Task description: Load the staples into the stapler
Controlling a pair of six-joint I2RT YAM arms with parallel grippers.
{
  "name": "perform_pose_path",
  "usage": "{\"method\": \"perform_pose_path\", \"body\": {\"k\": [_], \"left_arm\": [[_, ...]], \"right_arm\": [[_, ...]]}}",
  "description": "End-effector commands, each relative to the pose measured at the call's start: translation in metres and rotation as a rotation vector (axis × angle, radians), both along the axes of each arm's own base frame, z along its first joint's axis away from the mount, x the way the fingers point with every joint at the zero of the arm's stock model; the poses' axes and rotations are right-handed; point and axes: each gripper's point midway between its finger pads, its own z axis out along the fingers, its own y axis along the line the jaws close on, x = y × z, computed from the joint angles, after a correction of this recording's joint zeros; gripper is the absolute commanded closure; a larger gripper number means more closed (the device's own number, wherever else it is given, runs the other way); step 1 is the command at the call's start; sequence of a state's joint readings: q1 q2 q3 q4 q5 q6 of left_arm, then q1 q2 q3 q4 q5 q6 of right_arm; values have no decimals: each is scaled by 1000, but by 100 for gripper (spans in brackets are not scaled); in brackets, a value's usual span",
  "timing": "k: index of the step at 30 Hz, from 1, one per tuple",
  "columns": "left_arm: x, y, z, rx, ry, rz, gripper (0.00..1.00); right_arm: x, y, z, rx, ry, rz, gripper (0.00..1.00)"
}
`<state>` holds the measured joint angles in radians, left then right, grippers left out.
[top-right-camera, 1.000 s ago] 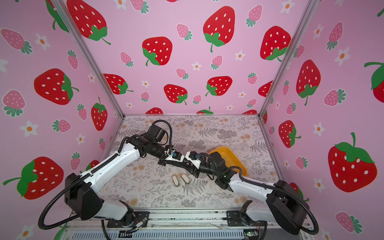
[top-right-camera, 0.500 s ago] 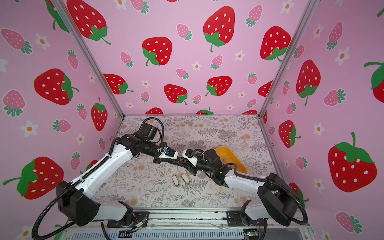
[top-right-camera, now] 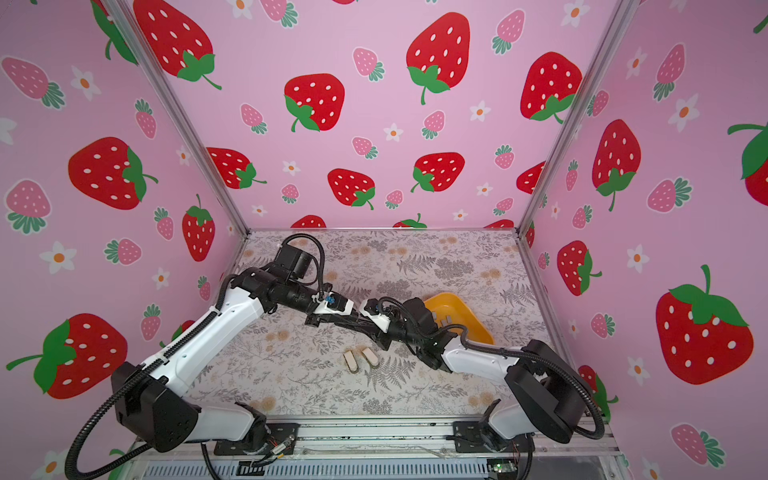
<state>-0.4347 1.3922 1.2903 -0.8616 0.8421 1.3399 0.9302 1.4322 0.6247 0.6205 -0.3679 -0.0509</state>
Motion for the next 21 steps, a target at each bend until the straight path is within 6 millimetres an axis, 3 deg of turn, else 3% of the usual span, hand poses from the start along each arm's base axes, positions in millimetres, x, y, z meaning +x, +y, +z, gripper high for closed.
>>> {"method": "perform_pose_path", "body": {"k": [1,4,10,21], "left_arm": [[-12,-12,47,-188,-78,-103,100],[-11,-12,48,-194,-80,-102,100],[-6,-9,49,-211,-76,-88,100],[18,13,59,-277,-84,1,100]], "right_arm": [[-3,3,-16,-61,7,5,60],[-2,3,-17,-64,9,5,60],[-6,6,-16,-51,16,33,74],[-17,-1,3,34,-12,53,74]]}}
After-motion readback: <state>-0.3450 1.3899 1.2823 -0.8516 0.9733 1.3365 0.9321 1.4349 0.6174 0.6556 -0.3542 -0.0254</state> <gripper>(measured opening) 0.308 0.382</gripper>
